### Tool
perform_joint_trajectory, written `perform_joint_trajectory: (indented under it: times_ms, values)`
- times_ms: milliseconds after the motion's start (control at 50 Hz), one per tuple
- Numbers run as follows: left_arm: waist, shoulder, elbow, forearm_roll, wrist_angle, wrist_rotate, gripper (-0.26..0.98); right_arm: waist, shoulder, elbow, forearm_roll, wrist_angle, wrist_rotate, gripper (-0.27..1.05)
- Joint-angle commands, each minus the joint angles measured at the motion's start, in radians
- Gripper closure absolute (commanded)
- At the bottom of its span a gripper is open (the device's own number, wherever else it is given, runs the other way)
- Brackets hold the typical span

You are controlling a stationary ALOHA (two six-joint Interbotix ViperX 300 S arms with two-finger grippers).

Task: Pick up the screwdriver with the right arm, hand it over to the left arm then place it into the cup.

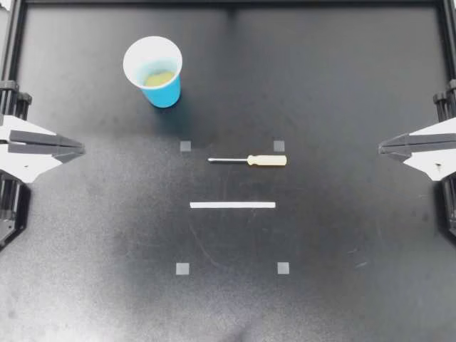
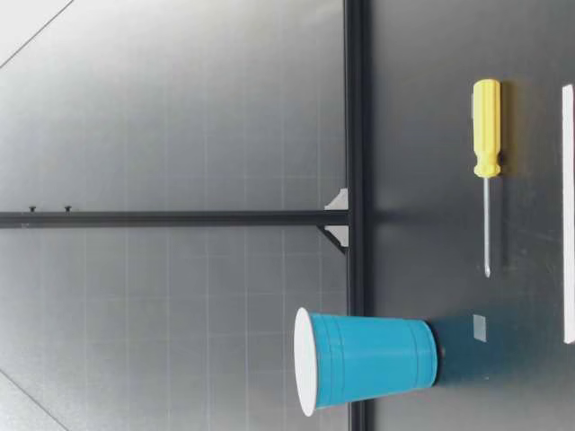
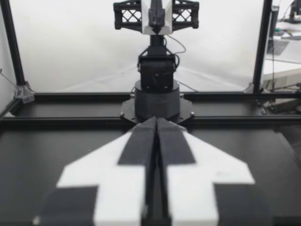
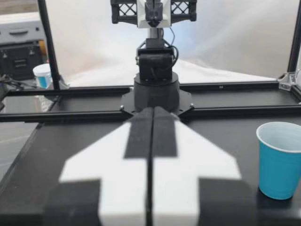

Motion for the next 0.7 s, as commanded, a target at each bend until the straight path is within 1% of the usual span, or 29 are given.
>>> perform_joint_trajectory:
  times_ms: [0, 20, 80, 200, 280, 360, 460, 540, 620, 680]
  values:
    - [-0.011, -0.003, 0.0, -0.003, -0.021, -0.002, 0.51, -0.003, 0.002, -0.003, 0.0, -0.006, -0.003, 0.59]
    - [-0.011, -0.003, 0.002, -0.003, -0.023, 0.0, 0.53, -0.003, -0.002, -0.002, 0.0, -0.012, -0.005, 0.62]
    - [-0.011, -0.005, 0.002, -0.003, -0.029, 0.003, 0.57, -0.003, -0.005, 0.0, 0.0, -0.025, -0.008, 0.66]
    - [-0.011, -0.003, 0.002, -0.003, -0.037, 0.008, 0.58, -0.009, 0.014, -0.015, 0.0, -0.054, -0.008, 0.68]
    - [-0.011, -0.003, 0.003, -0.003, -0.038, 0.012, 0.58, -0.049, 0.049, -0.038, 0.002, -0.048, -0.002, 0.68]
    - [-0.011, 0.009, 0.003, -0.003, -0.04, 0.012, 0.58, -0.101, 0.12, -0.071, 0.003, -0.011, 0.002, 0.67]
    - [-0.011, 0.023, 0.003, -0.003, -0.041, 0.009, 0.58, -0.164, 0.222, -0.133, 0.002, 0.067, 0.002, 0.66]
    - [-0.011, 0.037, 0.005, -0.003, -0.044, 0.008, 0.58, -0.192, 0.314, -0.201, 0.0, 0.149, -0.005, 0.63]
    - [-0.012, 0.049, 0.005, -0.003, -0.044, 0.006, 0.58, -0.209, 0.407, -0.273, -0.005, 0.229, -0.011, 0.56]
    - [-0.011, 0.058, 0.005, -0.003, -0.044, 0.008, 0.58, -0.216, 0.482, -0.33, -0.012, 0.291, -0.012, 0.48]
